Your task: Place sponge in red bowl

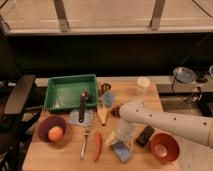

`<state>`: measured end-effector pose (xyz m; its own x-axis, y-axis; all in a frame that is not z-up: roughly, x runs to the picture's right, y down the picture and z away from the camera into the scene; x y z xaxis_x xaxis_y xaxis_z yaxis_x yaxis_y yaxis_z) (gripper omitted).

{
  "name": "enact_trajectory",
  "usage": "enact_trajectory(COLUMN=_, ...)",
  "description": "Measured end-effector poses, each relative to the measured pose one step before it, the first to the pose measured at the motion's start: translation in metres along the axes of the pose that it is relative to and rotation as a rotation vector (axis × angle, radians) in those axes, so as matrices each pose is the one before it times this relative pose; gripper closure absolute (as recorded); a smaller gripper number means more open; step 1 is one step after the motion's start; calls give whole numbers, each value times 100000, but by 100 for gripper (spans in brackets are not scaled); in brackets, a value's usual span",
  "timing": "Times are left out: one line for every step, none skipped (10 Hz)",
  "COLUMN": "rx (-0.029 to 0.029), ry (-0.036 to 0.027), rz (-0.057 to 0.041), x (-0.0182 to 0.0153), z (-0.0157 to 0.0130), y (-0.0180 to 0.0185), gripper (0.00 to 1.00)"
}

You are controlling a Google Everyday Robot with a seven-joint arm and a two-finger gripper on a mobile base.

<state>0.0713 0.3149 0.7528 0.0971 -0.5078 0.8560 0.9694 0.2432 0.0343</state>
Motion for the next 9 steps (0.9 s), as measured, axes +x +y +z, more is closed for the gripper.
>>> enact_trajectory(rx=67, ry=-692, rz=278, x=-292, z=197, y=180, gripper=51)
enact_trajectory(rx=-295, ry=634, rz=87, x=-203, z=-444, y=-6, gripper=63)
enact_trajectory(rx=-103, ry=1341, rz=457, x=-120, z=-815, y=37, gripper=72)
enact_trajectory(rx=349, ry=1412, rz=659, x=-89, z=-866, y=86, gripper=80)
enact_trajectory(rx=892, ry=2794, rz=1548, x=166, z=-1652, y=167, gripper=92)
enact_trajectory(rx=956, ry=1974, rz=1408, x=236, z=-1318, y=31, gripper=98)
enact_trajectory(rx=1244, ry=2393, rz=2372, x=320, z=-1897, y=295, gripper=100)
enact_trajectory(rx=1597, ry=2280, rz=2596, x=391, z=-2118, y=566, gripper=100)
enact_trajectory(rx=2481, ry=2321, rz=4428, x=632, z=-2521, y=1417, gripper=100)
